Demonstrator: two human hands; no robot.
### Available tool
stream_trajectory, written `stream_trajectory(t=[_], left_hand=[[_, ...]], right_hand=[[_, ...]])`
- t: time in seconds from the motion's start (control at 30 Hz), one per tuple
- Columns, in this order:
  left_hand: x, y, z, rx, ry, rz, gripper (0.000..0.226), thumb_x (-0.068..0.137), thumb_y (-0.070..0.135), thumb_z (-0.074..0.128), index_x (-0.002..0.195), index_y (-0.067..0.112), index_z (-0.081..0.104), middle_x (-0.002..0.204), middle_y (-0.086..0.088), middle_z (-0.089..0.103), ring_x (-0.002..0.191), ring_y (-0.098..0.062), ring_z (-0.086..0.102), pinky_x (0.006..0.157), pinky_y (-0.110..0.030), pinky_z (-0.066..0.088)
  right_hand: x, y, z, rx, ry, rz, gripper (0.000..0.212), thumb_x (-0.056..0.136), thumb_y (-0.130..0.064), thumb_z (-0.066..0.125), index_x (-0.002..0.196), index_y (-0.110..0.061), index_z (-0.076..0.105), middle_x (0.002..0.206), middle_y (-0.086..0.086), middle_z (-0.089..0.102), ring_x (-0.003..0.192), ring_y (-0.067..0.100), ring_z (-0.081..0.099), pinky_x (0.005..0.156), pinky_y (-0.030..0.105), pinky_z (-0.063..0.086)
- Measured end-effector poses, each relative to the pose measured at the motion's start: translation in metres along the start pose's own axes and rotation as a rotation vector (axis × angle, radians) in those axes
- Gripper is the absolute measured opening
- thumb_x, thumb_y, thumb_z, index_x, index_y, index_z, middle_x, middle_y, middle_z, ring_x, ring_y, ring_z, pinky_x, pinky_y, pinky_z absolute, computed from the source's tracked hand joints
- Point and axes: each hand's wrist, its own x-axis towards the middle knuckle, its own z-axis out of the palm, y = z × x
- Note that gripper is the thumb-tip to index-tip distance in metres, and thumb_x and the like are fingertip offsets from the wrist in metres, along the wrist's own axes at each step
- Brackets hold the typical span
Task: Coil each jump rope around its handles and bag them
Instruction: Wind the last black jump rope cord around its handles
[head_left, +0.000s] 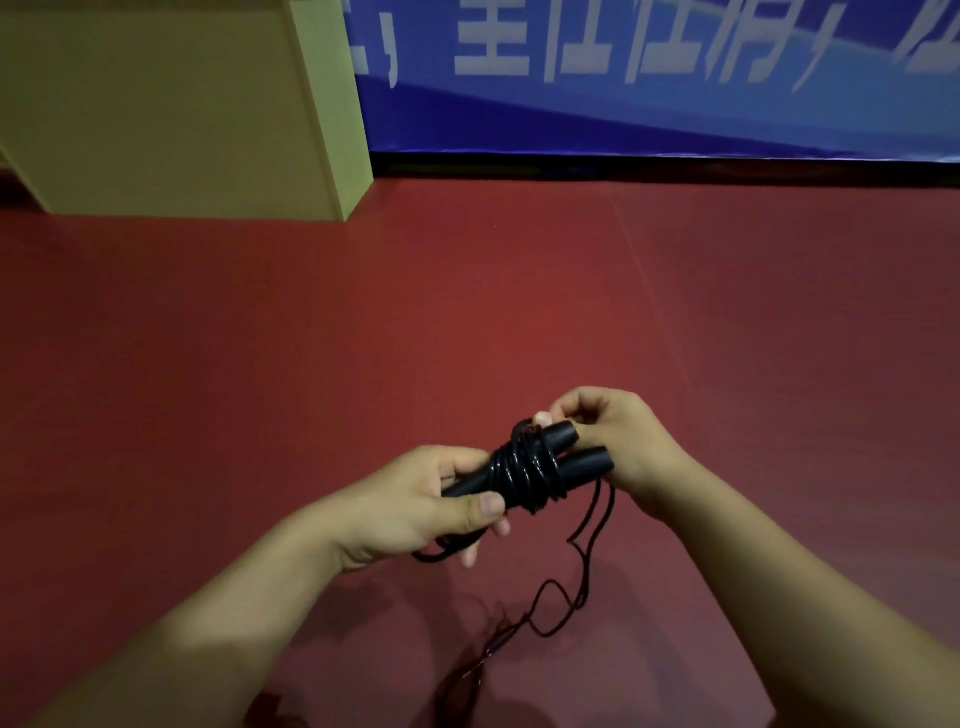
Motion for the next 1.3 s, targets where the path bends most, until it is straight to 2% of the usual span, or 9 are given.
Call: stream_trajectory(t=[0.1, 0.3, 0.5, 0.67, 0.87, 1.0, 1.1, 1.2, 1.3], left_hand=[[0.001, 0.002, -0.001, -0.118, 0.029, 0.029, 0.028, 0.088, 0.019, 0.061, 0.115, 0.012, 0.061, 0.096, -0.001, 0.069, 0.066, -0.016, 0.062, 0.071, -0.022, 0.049], [0.009, -0.001, 0.003, -0.196, 0.361, 0.003, 0.006, 0.096, 0.014, 0.061, 0.096, 0.008, 0.062, 0.074, 0.001, 0.068, 0.059, -0.012, 0.061, 0.06, -0.018, 0.046], [0.018, -0.01, 0.0, -0.107, 0.664, 0.005, 0.004, 0.098, 0.017, 0.057, 0.1, 0.018, 0.06, 0.069, -0.003, 0.062, 0.062, -0.02, 0.068, 0.059, -0.03, 0.053], [0.021, -0.013, -0.005, -0.035, 0.806, -0.009, 0.009, 0.096, 0.018, 0.061, 0.096, 0.009, 0.061, 0.069, -0.005, 0.064, 0.058, -0.016, 0.064, 0.055, -0.028, 0.05], [0.027, -0.02, -0.005, -0.051, 0.871, 0.028, 0.006, 0.09, 0.011, 0.068, 0.089, 0.006, 0.066, 0.066, -0.006, 0.064, 0.054, -0.013, 0.058, 0.056, -0.026, 0.05], [0.034, -0.033, -0.016, 0.014, 1.004, -0.007, 0.008, 0.087, 0.013, 0.072, 0.085, 0.009, 0.066, 0.062, -0.003, 0.06, 0.05, -0.012, 0.055, 0.054, -0.026, 0.045], [0.037, -0.042, -0.026, 0.027, 1.089, -0.066, 0.008, 0.087, 0.018, 0.073, 0.086, 0.014, 0.066, 0.065, -0.004, 0.062, 0.049, -0.01, 0.056, 0.051, -0.025, 0.045], [0.036, -0.051, -0.03, 0.168, 1.057, -0.136, 0.008, 0.086, 0.024, 0.074, 0.085, 0.021, 0.067, 0.069, -0.006, 0.066, 0.059, -0.018, 0.06, 0.056, -0.03, 0.047], [0.032, -0.05, -0.026, 0.469, 0.953, -0.192, 0.01, 0.085, 0.03, 0.073, 0.092, 0.025, 0.068, 0.073, 0.0, 0.067, 0.067, -0.019, 0.06, 0.057, -0.028, 0.04]], right_hand=[[-0.002, -0.001, 0.006, -0.137, 0.007, -0.062, 0.023, 0.081, 0.012, 0.053, 0.077, -0.008, 0.065, 0.065, 0.005, 0.061, 0.055, 0.01, 0.052, 0.053, 0.023, 0.042], [-0.007, 0.0, 0.028, -0.037, -0.123, 0.058, 0.019, 0.099, -0.019, 0.053, 0.09, -0.012, 0.068, 0.065, 0.003, 0.054, 0.054, 0.014, 0.052, 0.054, 0.027, 0.045], [-0.009, 0.004, 0.036, -0.231, -0.192, 0.098, 0.015, 0.098, -0.028, 0.054, 0.103, -0.019, 0.064, 0.068, -0.005, 0.059, 0.06, 0.01, 0.052, 0.062, 0.027, 0.045], [-0.011, 0.002, 0.036, -0.262, -0.16, 0.027, 0.008, 0.096, -0.028, 0.057, 0.098, -0.021, 0.061, 0.068, -0.005, 0.063, 0.057, 0.008, 0.052, 0.056, 0.024, 0.042], [-0.014, 0.004, 0.037, -0.336, -0.221, -0.065, 0.004, 0.091, -0.031, 0.061, 0.095, -0.029, 0.062, 0.059, -0.009, 0.053, 0.058, 0.01, 0.05, 0.062, 0.031, 0.044], [-0.015, -0.001, 0.039, -0.449, -0.241, -0.14, 0.016, 0.092, -0.03, 0.06, 0.107, -0.029, 0.066, 0.072, -0.008, 0.062, 0.064, 0.007, 0.055, 0.066, 0.031, 0.048], [-0.017, -0.003, 0.039, -0.449, -0.238, -0.108, 0.012, 0.094, -0.026, 0.057, 0.1, -0.025, 0.067, 0.072, -0.005, 0.062, 0.069, 0.015, 0.062, 0.07, 0.034, 0.052], [-0.016, -0.002, 0.038, -0.487, -0.209, -0.103, 0.014, 0.094, -0.031, 0.057, 0.089, -0.021, 0.065, 0.068, -0.005, 0.058, 0.076, 0.025, 0.065, 0.071, 0.04, 0.052], [-0.015, 0.0, 0.035, -0.474, -0.152, -0.132, 0.016, 0.094, -0.032, 0.058, 0.085, -0.02, 0.063, 0.065, -0.006, 0.055, 0.066, 0.019, 0.058, 0.067, 0.037, 0.05]])
